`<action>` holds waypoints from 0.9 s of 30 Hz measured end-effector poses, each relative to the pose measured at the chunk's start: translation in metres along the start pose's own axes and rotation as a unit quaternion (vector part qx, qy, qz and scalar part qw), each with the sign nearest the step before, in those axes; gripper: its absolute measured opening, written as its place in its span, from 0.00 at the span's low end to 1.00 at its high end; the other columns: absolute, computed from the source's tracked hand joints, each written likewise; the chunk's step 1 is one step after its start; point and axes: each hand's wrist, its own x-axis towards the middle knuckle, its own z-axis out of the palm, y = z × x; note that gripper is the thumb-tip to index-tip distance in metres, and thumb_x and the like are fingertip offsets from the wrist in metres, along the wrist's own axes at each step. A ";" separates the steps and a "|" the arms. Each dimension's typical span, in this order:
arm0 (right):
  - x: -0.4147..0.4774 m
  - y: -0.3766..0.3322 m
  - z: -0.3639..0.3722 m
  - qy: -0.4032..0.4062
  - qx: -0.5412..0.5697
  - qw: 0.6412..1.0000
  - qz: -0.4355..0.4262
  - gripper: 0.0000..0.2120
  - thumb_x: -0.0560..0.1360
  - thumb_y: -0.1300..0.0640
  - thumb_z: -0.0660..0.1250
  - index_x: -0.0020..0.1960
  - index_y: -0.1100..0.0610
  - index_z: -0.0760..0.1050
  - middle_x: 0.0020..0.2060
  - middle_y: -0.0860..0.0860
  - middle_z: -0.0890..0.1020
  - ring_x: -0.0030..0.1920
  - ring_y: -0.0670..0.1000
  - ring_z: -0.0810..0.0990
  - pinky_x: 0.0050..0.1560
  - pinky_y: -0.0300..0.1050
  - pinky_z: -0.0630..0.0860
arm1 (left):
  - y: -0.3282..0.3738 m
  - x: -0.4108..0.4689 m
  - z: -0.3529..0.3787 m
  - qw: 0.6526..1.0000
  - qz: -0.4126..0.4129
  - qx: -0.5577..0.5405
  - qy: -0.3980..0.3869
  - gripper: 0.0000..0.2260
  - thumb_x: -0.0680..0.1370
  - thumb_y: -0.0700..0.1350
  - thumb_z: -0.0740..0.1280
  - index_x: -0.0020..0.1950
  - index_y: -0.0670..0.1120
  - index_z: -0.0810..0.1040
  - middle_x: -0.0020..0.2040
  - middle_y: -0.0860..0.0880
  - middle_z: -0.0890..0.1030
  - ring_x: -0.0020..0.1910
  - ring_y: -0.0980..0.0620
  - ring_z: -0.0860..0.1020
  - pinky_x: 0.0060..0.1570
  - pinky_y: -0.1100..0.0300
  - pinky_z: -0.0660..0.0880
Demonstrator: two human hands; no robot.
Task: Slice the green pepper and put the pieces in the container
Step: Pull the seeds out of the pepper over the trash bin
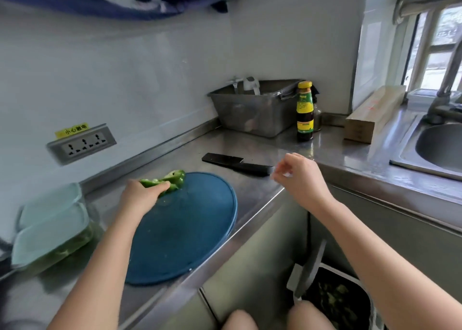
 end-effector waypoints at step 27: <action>0.006 0.000 0.012 0.010 0.071 0.997 0.016 0.06 0.69 0.63 0.73 0.39 0.54 0.79 0.34 0.45 0.82 0.38 0.43 0.80 0.40 0.28 0.72 | 0.053 0.039 0.058 0.957 0.154 0.227 -0.098 0.36 0.69 0.56 0.72 0.71 0.44 0.62 0.66 0.43 0.72 0.63 0.43 0.71 0.62 0.53 0.65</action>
